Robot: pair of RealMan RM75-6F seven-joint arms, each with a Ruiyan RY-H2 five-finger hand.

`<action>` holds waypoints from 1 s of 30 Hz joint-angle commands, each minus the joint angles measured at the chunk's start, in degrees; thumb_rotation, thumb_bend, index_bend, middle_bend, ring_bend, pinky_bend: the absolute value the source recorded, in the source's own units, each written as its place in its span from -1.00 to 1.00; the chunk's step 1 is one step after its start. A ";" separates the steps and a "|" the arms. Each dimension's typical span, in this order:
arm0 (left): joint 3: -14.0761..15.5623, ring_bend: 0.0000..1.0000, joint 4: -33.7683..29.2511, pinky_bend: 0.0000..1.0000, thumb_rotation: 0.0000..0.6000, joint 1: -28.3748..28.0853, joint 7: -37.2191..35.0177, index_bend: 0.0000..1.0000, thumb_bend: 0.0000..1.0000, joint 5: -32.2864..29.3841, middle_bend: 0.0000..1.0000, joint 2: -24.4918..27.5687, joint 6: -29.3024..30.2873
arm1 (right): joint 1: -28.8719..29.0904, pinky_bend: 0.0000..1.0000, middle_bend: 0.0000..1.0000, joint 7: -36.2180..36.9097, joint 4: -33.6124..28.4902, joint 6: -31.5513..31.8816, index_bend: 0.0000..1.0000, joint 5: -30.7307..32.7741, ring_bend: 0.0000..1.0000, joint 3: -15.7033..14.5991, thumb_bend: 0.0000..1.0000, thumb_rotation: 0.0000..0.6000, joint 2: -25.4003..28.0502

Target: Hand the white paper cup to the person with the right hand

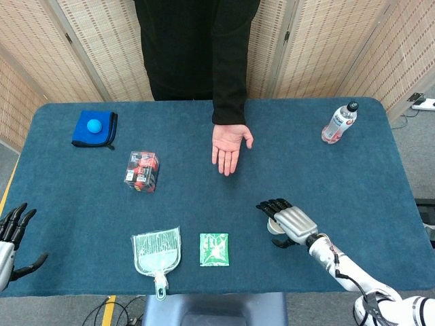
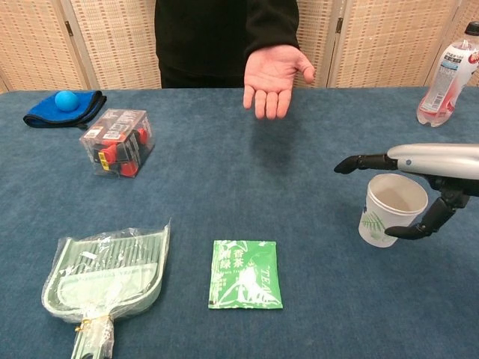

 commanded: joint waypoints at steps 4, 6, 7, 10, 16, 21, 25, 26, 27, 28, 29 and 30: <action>0.16 -1.00 -0.04 -0.65 1.00 0.08 0.47 -0.86 -0.46 0.33 -1.00 -0.06 0.09 | -1.13 -0.04 -0.22 -5.04 -0.56 5.32 -0.45 0.05 -0.28 -1.18 -0.12 1.00 -0.75; 0.18 -1.00 -0.08 -0.65 1.00 0.12 0.77 -0.86 -0.46 0.40 -1.00 -0.12 0.13 | -1.60 0.03 -0.18 -6.09 -0.65 6.92 -0.38 -0.15 -0.22 -1.36 -0.07 1.00 -0.90; 0.17 -1.00 -0.12 -0.65 1.00 0.13 0.91 -0.86 -0.46 0.41 -1.00 -0.16 0.13 | -1.89 0.06 -0.17 -6.56 -0.64 7.91 -0.35 -0.20 -0.20 -1.38 -0.04 1.00 -1.00; 0.13 -1.00 -0.18 -0.65 1.00 0.11 1.15 -0.86 -0.46 0.34 -1.00 -0.23 0.04 | -2.36 0.10 -0.16 -6.64 -1.06 9.41 -0.32 -0.25 -0.16 -1.37 -0.02 1.00 -0.85; 0.01 -1.00 -0.29 -0.65 1.00 -0.07 1.26 -0.86 -0.46 0.15 -1.00 -0.25 -0.32 | -1.26 0.10 -0.16 -5.99 -5.21 10.75 -0.32 -0.15 -0.17 1.13 -0.07 1.00 1.62; -0.15 -1.00 -0.23 -0.65 1.00 -0.44 0.27 -0.86 -0.46 -0.17 -1.00 -0.08 -0.97 | 2.46 0.10 -0.16 -8.92 -11.16 12.00 -0.32 2.75 -0.16 7.01 -0.09 1.00 3.25; -0.27 -1.00 -0.08 -0.65 1.00 -0.71 -0.65 -0.86 -0.46 -0.40 -1.00 0.19 -1.41 | 7.46 0.10 -0.16 -12.97 -12.28 12.85 -0.32 9.65 -0.17 13.02 -0.11 1.00 1.47; -0.30 -1.00 -0.04 -0.65 1.00 -0.73 -0.84 -0.86 -0.46 -0.45 -1.00 0.26 -1.44 | 8.82 0.10 -0.16 -14.42 -11.77 13.26 -0.32 11.37 -0.16 14.19 -0.11 1.00 0.59; -0.34 -1.00 0.01 -0.65 1.00 -0.75 -1.13 -0.86 -0.46 -0.50 -1.00 0.34 -1.43 | 10.68 0.10 -0.16 -16.51 -10.83 13.79 -0.32 13.77 -0.17 15.50 -0.12 1.00 -0.72; -0.35 -1.00 0.04 -0.65 1.00 -0.76 -1.35 -0.86 -0.46 -0.52 -1.00 0.40 -1.45 | 12.09 0.10 -0.16 -18.01 -10.02 14.04 -0.32 15.66 -0.17 16.29 -0.13 1.00 -1.74; -0.34 -1.00 0.09 -0.65 1.00 -0.78 -1.56 -0.86 -0.46 -0.54 -1.00 0.48 -1.48 | 13.48 0.10 -0.16 -19.17 -9.16 14.07 -0.32 17.59 -0.16 16.97 -0.14 1.00 -2.74; -0.35 -1.00 0.14 -0.65 1.00 -0.79 -1.77 -0.86 -0.46 -0.57 -1.00 0.56 -1.51 | 14.83 0.10 -0.16 -20.03 -8.25 13.87 -0.32 19.54 -0.16 17.57 -0.16 1.00 -3.65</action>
